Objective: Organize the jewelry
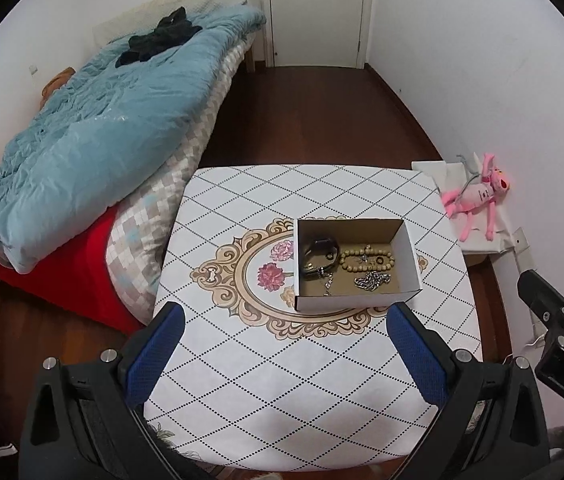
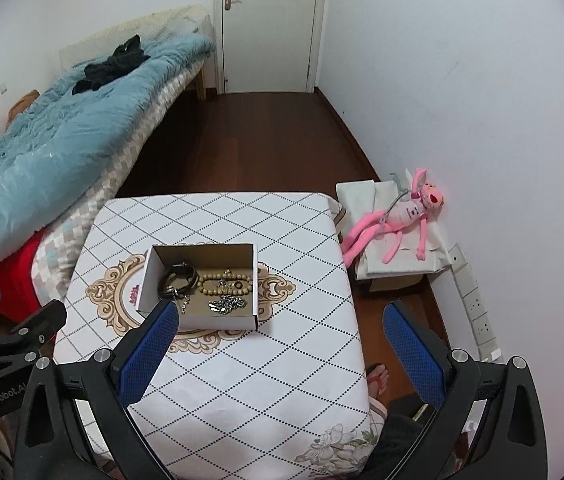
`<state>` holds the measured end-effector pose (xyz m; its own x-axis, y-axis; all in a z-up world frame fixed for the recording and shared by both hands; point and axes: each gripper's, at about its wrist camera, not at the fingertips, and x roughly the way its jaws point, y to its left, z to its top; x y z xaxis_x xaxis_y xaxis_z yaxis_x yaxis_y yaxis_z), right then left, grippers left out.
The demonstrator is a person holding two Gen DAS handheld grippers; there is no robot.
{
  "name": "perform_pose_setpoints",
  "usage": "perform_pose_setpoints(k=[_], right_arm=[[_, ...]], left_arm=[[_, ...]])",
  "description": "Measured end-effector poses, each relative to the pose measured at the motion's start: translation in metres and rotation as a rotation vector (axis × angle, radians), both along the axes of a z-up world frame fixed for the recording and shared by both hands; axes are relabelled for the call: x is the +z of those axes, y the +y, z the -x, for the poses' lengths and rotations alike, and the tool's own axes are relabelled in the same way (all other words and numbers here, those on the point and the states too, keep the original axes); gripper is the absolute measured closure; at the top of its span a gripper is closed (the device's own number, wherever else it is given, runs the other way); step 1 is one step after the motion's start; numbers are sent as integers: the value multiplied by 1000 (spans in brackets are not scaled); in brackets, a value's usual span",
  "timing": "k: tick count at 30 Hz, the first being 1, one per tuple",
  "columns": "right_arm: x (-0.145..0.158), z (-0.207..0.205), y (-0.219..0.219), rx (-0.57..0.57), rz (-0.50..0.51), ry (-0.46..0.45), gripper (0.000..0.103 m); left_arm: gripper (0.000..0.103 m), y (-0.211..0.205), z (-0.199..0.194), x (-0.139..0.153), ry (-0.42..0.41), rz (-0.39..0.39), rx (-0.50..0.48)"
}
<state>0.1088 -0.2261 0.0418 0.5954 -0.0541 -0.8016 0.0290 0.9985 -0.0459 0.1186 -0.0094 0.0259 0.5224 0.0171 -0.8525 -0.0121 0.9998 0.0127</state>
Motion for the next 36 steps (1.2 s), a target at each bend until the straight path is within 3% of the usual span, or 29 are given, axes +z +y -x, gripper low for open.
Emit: perform_pose_setpoints(k=[36], right_arm=[[-9, -9, 0, 6, 10, 42, 0]], left_arm=[[0, -3, -7, -5, 11, 14, -2]])
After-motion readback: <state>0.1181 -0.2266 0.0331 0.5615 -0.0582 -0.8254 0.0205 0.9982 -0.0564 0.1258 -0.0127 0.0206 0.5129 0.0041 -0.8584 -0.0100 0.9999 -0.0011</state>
